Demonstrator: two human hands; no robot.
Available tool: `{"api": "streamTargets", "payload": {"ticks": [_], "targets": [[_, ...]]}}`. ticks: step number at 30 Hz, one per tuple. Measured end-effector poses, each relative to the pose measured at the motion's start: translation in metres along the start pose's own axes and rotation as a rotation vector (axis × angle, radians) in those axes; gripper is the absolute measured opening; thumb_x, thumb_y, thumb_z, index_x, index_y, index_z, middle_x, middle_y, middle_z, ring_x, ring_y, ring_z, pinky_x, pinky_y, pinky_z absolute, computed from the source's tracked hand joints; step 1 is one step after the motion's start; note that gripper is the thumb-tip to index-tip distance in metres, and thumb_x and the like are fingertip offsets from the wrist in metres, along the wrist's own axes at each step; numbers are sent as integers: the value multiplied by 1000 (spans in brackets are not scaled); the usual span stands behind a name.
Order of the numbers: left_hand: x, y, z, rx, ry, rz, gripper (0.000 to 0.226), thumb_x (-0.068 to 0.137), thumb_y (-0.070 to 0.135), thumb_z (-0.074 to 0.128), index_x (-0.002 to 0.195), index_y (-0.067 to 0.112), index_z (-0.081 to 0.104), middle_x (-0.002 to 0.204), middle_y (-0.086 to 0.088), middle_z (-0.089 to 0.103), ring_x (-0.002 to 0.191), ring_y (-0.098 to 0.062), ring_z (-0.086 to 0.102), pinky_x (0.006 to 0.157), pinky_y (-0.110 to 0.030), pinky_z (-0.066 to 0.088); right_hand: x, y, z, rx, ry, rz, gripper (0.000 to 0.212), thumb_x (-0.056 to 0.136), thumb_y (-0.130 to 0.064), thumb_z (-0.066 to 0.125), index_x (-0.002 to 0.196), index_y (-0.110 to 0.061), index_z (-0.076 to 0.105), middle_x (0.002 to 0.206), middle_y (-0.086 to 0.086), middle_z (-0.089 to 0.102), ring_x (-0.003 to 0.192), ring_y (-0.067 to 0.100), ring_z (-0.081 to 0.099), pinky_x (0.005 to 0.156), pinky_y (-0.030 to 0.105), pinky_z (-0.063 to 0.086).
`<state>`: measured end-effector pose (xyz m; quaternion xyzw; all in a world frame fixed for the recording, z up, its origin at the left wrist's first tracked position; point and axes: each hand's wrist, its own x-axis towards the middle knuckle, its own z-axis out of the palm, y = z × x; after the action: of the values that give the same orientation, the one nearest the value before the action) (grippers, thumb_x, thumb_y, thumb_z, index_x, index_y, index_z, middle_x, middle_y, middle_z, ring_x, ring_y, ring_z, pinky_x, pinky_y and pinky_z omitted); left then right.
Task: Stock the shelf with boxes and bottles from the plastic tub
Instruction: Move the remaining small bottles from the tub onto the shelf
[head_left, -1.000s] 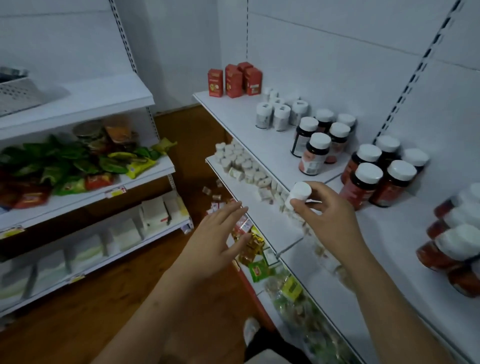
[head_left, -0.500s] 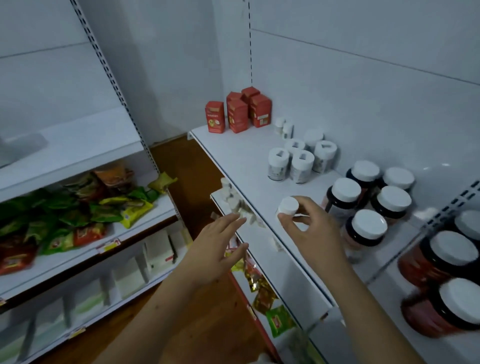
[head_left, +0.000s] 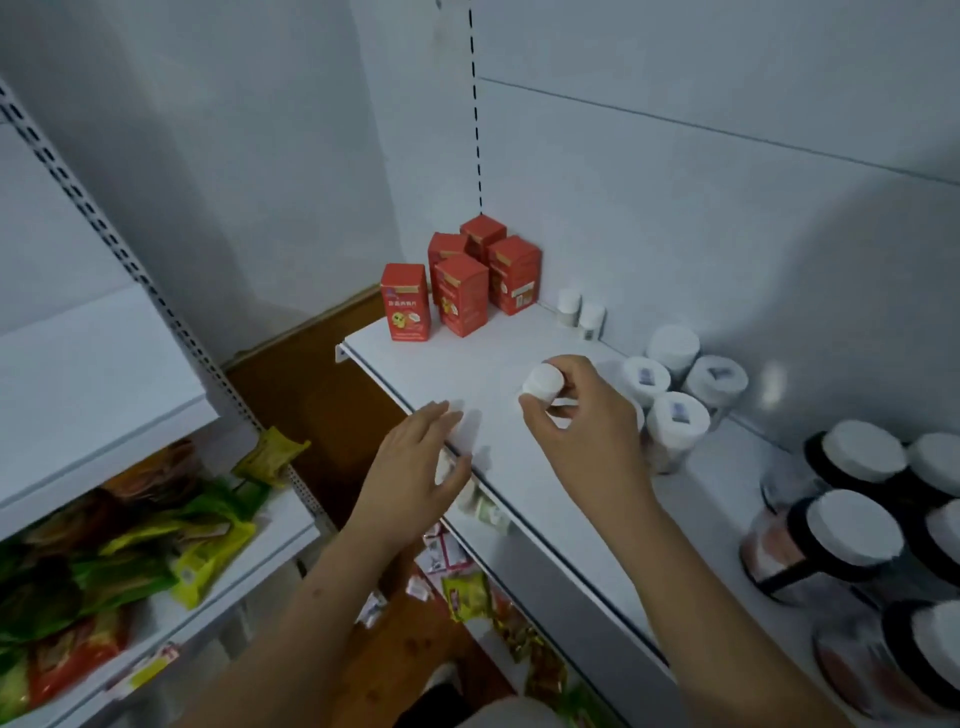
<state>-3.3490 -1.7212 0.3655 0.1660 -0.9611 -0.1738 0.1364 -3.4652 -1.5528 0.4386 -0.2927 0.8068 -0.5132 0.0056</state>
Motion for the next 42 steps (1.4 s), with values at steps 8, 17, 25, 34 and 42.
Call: {"api": "streamTargets", "payload": {"ticks": [8,17,25,34,42], "targets": [[102,-38,18,55,-179,305,64,99,58,31,152,23,35,162,1,26,149,-16,23,121,-39,25,96,19,70,-65,347,126,21,90,-21,66,108,-19,57,91,-6,61,81,11,59,66,14,45],[127,-48,36,66,-161,380,66,97,57,28,155,25,26,164,1,17,152,-15,7,120,-28,-3,136,100,112,-360,374,311,25,84,-19,72,102,-7,59,96,12,64,91,29,59,75,33,45],[128,-49,40,56,-136,386,66,95,54,33,151,20,37,161,-5,29,150,-20,19,122,-39,19,142,97,113,-225,439,403,51,86,-15,68,131,-11,45,109,10,64,96,26,63,81,41,54],[126,-51,37,47,-156,418,68,95,53,29,149,15,42,158,-9,33,148,-24,26,121,-40,19,63,51,115,-236,364,380,55,94,-18,60,144,-10,39,142,8,43,124,23,50,105,33,43],[57,-37,15,-81,-264,478,63,96,54,27,145,21,46,158,-4,35,149,-22,22,122,-37,11,-72,-8,53,-391,311,209,44,99,-31,56,139,-17,47,137,-2,49,124,9,41,96,13,28]]}}
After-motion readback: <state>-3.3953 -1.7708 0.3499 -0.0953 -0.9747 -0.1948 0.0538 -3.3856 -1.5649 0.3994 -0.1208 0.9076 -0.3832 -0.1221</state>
